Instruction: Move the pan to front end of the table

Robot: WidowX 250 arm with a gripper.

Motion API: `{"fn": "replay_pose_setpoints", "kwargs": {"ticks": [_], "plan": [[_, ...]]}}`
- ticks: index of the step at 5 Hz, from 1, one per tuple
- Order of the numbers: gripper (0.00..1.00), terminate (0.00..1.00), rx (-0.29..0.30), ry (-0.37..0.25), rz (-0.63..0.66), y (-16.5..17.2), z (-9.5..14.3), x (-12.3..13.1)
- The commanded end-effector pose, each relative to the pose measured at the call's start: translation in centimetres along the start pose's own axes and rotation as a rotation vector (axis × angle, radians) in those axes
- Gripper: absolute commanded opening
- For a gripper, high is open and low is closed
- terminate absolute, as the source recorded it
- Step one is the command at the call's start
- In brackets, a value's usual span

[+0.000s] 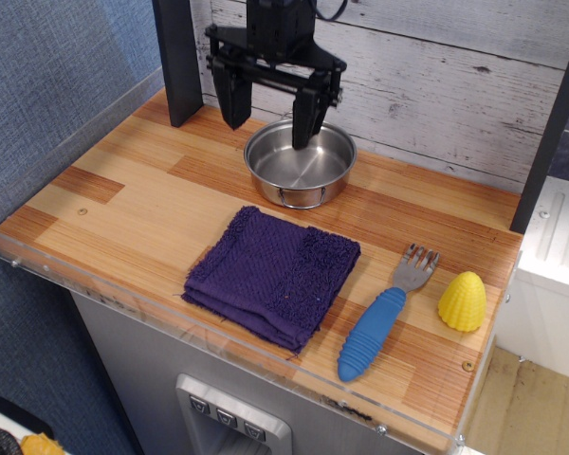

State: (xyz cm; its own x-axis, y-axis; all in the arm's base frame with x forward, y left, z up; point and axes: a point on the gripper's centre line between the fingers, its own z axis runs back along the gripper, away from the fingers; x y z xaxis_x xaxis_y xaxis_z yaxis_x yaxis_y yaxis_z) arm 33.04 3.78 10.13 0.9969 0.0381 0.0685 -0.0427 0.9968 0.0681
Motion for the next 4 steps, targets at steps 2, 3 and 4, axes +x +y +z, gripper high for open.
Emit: {"fn": "replay_pose_setpoints", "kwargs": {"ticks": [2,3,4], "plan": [[1.0,0.0,-0.033,-0.085,-0.018,-2.2,-1.6,1.9],[1.0,0.0,-0.068,-0.067,-0.055,-3.5,-3.3,3.0],[1.0,0.0,-0.09,-0.056,-0.067,-4.4,-4.4,3.9]]}}
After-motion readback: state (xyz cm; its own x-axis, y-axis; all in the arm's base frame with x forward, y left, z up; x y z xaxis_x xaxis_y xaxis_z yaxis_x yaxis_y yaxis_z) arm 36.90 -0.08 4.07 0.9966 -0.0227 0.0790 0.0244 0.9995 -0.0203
